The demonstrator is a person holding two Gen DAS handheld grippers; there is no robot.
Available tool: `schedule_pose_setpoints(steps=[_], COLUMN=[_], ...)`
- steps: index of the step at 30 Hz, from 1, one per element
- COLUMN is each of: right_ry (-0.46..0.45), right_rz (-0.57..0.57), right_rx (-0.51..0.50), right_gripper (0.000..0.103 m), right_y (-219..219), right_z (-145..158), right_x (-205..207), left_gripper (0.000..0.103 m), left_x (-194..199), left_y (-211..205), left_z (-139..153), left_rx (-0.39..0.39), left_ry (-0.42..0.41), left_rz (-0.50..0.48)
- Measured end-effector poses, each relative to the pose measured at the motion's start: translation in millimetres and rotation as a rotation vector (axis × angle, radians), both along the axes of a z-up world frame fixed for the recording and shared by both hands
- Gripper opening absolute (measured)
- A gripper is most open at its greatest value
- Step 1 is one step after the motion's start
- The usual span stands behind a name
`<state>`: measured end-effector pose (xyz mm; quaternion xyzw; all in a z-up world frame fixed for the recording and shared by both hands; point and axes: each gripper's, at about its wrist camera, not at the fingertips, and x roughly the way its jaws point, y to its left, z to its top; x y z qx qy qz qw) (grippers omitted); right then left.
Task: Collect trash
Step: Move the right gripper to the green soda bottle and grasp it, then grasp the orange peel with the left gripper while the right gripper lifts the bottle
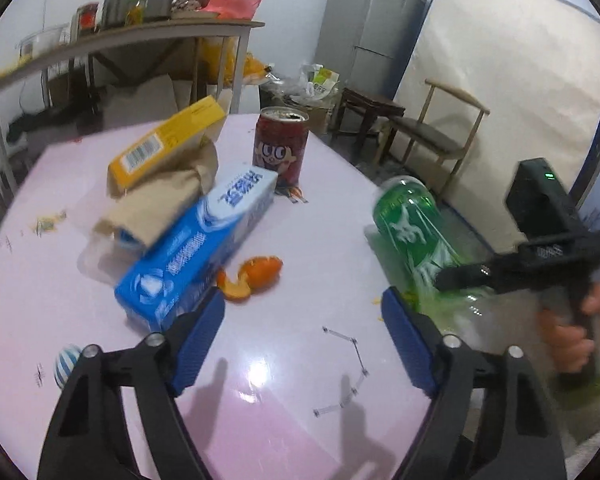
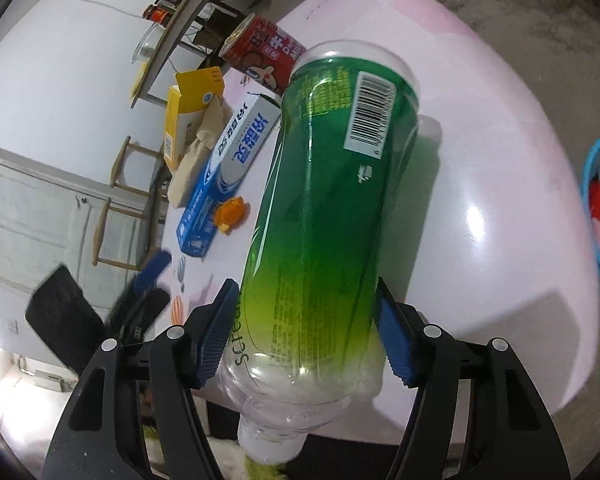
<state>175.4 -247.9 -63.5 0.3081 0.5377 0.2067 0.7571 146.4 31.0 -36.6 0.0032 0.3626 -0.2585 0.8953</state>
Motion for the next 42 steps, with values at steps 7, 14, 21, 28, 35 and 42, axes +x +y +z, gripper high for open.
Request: schedule_pose_setpoints(steps=[7,14,21,28,35,42], right_ry=[-0.020,-0.036,-0.043,-0.047,-0.053,-0.071], right_rz=[-0.003,-0.007,-0.006,-0.027,-0.051,-0.078], right_rx=[0.055,0.104,0.129,0.155,0.166,0.194], right_gripper=[0.061,0.061,0.061,0.059,0.057,0.057], right_y=[-6,-17,-22,-29,-34,-41], right_z=[-6,-12,-14,-17,-16,-11], right_x=[-3,-6,-9,-13,-18,-27], left_gripper=[0.055,0.034,0.019,0.014,0.009,0.008], left_x=[41,62,72,67,58,42], left_y=[-28,-48,-46,-49,-49,-41], left_z=[-15,-38,-45,-46,-42,-22], left_rx=[0.123,0.276,0.327,0.361,0.352,0.280], left_ry=[0.005,0.030,0.039,0.018,0.000,-0.015], left_rz=[-0.029,-0.016,0.034,0.041,0.045,0.047])
